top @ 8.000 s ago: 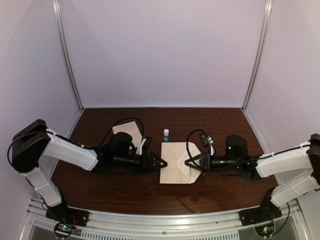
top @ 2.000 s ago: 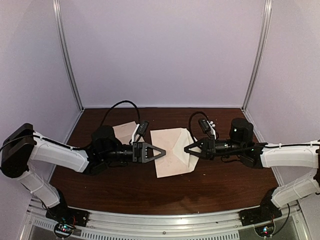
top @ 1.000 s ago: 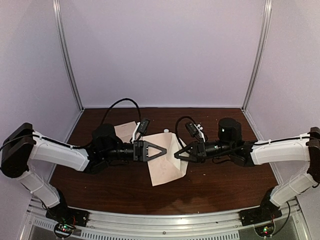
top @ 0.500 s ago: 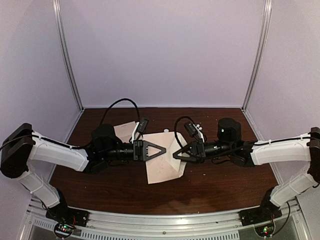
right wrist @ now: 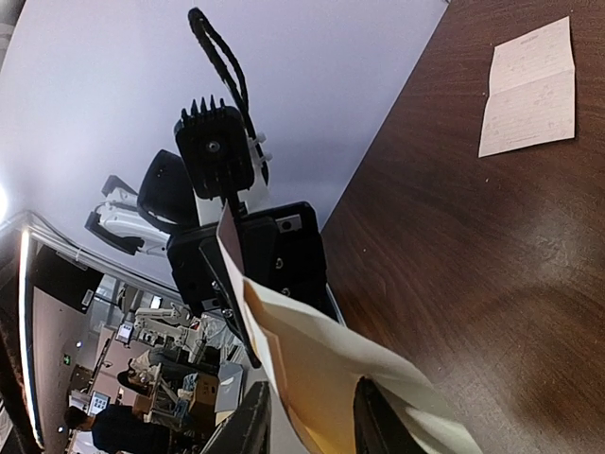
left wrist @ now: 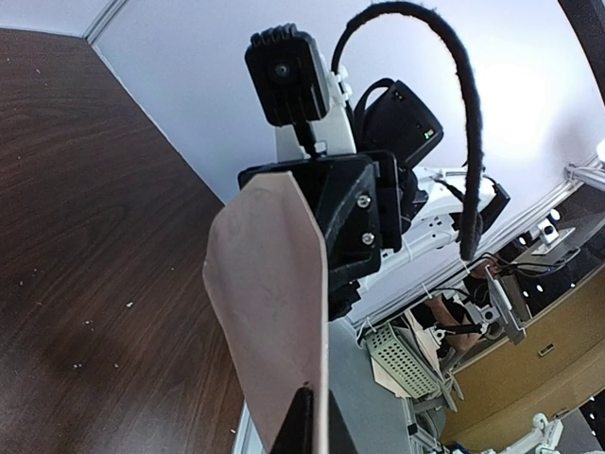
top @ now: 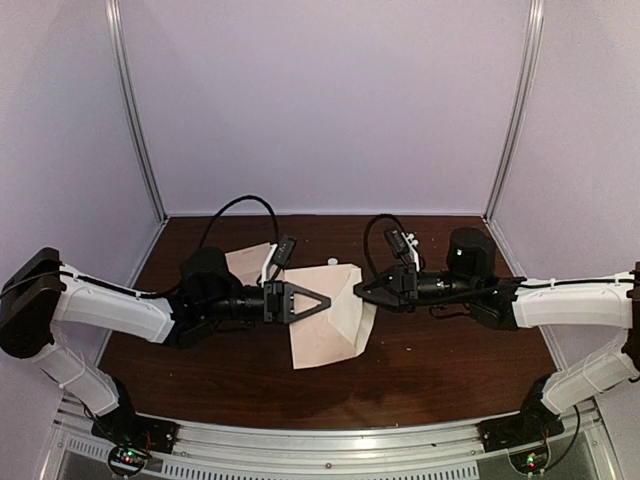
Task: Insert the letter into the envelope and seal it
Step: Pass from the right arm to the left, then adjust the 1/2-folded letter in the envelope.
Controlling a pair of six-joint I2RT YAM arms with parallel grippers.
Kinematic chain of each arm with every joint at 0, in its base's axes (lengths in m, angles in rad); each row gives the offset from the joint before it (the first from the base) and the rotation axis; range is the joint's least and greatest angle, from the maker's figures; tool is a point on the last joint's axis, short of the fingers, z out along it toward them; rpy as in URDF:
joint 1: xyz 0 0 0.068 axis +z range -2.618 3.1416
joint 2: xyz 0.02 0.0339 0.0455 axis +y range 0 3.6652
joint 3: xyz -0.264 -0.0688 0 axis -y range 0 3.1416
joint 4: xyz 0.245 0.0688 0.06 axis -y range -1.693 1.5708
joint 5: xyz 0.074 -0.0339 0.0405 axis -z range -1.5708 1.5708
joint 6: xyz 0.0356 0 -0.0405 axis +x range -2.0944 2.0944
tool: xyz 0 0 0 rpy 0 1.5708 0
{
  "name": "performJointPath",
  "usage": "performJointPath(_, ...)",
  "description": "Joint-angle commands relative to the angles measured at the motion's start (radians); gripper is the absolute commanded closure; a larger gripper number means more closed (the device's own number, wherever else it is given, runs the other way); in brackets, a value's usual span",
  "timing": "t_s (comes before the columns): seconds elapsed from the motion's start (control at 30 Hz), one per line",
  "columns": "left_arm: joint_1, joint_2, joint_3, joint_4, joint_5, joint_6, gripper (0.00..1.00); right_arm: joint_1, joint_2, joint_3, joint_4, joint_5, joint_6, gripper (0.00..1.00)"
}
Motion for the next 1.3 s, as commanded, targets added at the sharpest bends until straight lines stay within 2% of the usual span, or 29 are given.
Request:
performJointPath(0.0, -0.007, -0.020, 0.007, 0.058, 0.045, 0.026, 1.00, -0.006, -0.014, 0.032, 0.061, 0.057, 0.009, 0.70)
performJointPath(0.2, -0.009, -0.018, 0.010, 0.070, 0.075, 0.028, 1.00, -0.009, 0.003, 0.037, 0.108, 0.065, 0.033, 0.74)
performJointPath(0.4, -0.013, -0.019, 0.016, 0.097, 0.095, 0.031, 1.00, -0.009, 0.031, 0.042, 0.119, 0.056, 0.042, 0.82)
performJointPath(0.6, -0.015, -0.016, 0.013, 0.104, 0.095, 0.032, 1.00, -0.009, 0.049, 0.041, 0.147, 0.023, 0.063, 0.92)
performJointPath(0.7, -0.015, -0.016, 0.013, 0.099, 0.089, 0.029, 0.98, -0.008, 0.063, 0.037, 0.206, -0.031, 0.089, 1.00)
performJointPath(0.87, -0.015, -0.017, 0.013, 0.050, 0.042, 0.027, 0.91, 0.003, 0.057, 0.036, 0.240, -0.087, 0.093, 1.00)
performJointPath(1.13, -0.015, -0.003, 0.021, 0.038, 0.033, 0.020, 0.90, 0.038, 0.072, 0.059, 0.203, -0.082, 0.057, 1.00)
performJointPath(1.27, -0.015, -0.022, 0.007, 0.001, -0.024, 0.012, 0.91, 0.041, 0.062, 0.048, 0.197, -0.061, 0.053, 1.00)
